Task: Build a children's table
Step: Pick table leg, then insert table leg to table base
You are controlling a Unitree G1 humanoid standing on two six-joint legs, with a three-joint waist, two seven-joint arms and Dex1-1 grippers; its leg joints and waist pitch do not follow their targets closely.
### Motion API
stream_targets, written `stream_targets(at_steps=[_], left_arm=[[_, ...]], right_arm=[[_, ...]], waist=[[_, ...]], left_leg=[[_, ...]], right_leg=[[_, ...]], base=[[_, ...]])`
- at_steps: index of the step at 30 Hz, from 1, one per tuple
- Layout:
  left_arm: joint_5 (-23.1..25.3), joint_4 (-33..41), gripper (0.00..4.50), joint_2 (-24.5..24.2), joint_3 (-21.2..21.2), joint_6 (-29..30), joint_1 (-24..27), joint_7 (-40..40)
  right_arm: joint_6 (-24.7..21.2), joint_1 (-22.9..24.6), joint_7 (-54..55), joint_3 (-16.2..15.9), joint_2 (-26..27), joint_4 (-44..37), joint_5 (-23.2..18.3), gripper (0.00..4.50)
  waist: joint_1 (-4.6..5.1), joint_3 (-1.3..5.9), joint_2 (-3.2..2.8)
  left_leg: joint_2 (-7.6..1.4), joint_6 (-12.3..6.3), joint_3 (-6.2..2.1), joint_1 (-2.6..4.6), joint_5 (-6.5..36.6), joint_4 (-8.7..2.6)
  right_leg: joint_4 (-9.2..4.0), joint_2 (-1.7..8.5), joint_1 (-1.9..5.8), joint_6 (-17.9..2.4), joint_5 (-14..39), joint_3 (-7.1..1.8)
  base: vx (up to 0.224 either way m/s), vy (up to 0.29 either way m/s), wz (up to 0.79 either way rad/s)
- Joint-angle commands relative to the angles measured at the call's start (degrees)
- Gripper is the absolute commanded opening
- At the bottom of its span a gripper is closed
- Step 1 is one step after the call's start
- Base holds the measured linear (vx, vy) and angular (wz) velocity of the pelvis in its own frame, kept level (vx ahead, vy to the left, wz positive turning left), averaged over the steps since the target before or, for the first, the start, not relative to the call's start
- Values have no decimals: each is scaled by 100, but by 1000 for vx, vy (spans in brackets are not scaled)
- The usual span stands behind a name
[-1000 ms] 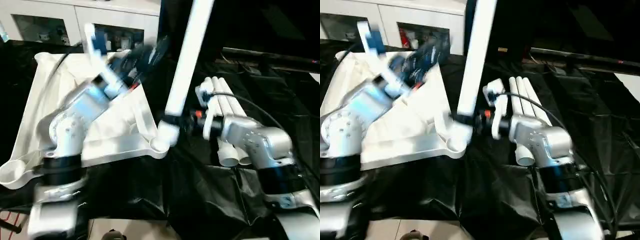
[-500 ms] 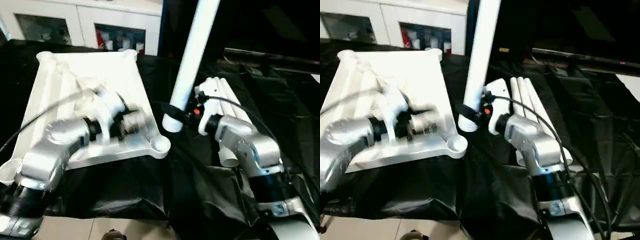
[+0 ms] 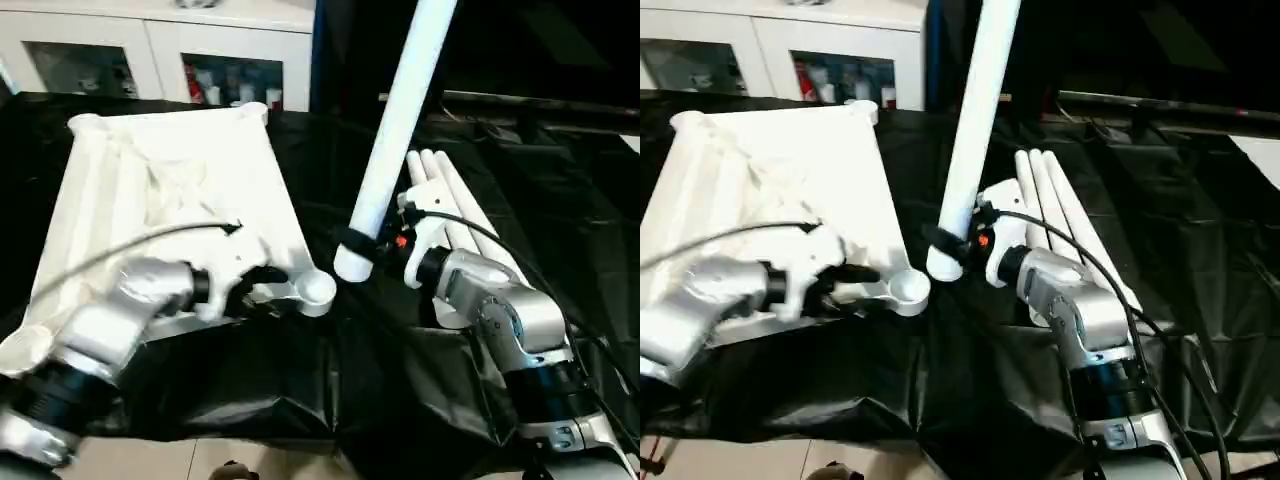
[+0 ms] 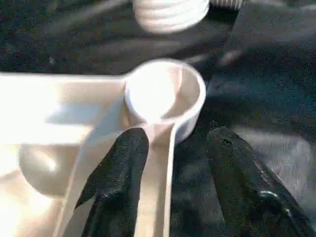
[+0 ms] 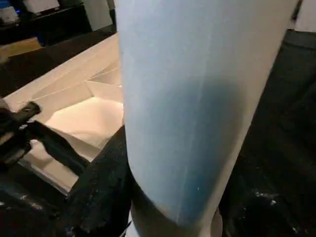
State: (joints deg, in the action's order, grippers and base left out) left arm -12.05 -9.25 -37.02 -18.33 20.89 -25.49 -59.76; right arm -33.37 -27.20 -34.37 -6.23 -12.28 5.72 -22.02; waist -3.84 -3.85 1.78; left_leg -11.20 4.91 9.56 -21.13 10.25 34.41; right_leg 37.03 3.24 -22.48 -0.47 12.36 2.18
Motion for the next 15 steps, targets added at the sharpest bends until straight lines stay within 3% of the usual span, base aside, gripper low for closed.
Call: stream_targets(at_steps=[1,2,6,7,15], left_arm=[[95,-96,194,34,-79,-12,-120,-74],[183,-192,191,43,-112,-92,-162,-105],[337,-498,153,45,-198,-303,-248,-179],[381,-660,147,75,-205,-396,-298,-148],[625,-1216,84,87,-249,-636,-465,-259]], right_arm=[[-4,-36,-60,16,-89,-110,31,190],[-5,-55,-55,41,-86,-95,23,190],[91,-73,-87,-5,-82,15,104,190],[92,-94,-92,-11,-75,36,109,190],[76,-238,-228,-101,-75,85,118,190]], waist=[[4,438,-147],[10,430,-124],[13,429,-139],[21,433,-117],[34,433,-110]], left_leg=[[-127,302,-16,84,871,-393],[-128,290,-13,78,880,-397],[-134,295,-26,77,897,-404],[-136,275,-21,81,875,-399],[-141,223,-16,80,847,-395]], right_leg=[[-400,358,286,-1151,146,-255],[-407,354,286,-1157,160,-257],[-408,366,289,-1152,243,-254],[-407,366,288,-1175,204,-255],[-402,379,291,-1236,151,-258]], base=[[0,0,0],[0,0,0],[0,0,0],[0,0,0],[0,0,0]])
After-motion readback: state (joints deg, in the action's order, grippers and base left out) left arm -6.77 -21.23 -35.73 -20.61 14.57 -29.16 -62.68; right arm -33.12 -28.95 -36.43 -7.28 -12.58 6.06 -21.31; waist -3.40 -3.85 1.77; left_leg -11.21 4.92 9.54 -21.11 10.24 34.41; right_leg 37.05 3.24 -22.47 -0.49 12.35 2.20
